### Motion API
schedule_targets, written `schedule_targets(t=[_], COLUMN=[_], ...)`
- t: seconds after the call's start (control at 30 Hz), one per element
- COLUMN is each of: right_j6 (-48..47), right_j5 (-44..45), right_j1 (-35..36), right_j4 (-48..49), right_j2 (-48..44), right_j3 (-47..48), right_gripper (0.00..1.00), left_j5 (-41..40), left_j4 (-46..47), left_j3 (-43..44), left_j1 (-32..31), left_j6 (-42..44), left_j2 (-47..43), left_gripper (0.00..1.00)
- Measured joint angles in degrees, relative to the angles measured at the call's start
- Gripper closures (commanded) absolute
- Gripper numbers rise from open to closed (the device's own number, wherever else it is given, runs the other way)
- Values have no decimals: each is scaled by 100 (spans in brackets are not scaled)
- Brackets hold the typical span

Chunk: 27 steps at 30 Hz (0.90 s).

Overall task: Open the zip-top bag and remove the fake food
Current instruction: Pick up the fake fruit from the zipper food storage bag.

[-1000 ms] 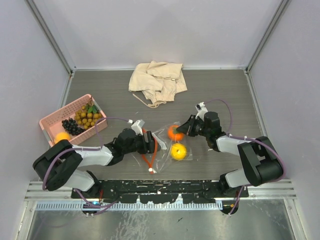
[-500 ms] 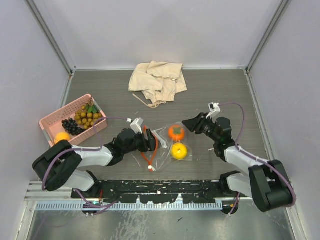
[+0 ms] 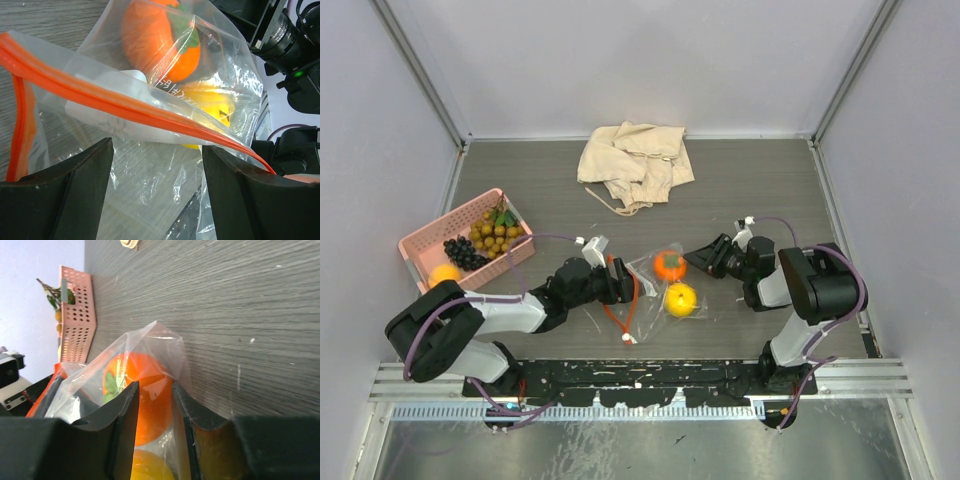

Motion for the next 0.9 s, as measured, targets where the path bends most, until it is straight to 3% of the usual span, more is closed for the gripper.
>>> schedule_targets(t=[0.17, 0.4, 0.9], right_j6=[85, -321, -966], right_j5=[-221, -225, -254], right_j1=[35, 431, 1021], right_j4=[260, -256, -986], right_j2=[17, -236, -212], right_j3=[-4, 162, 459], right_gripper=[72, 82, 85], left_j5=[-28, -166, -610], left_j4=[-11, -129, -310], left_j3=[0, 44, 146], left_j1=[-4, -2, -4], left_j6=[11, 39, 48], left_j2=[0, 0, -37], left_gripper=[22, 18, 18])
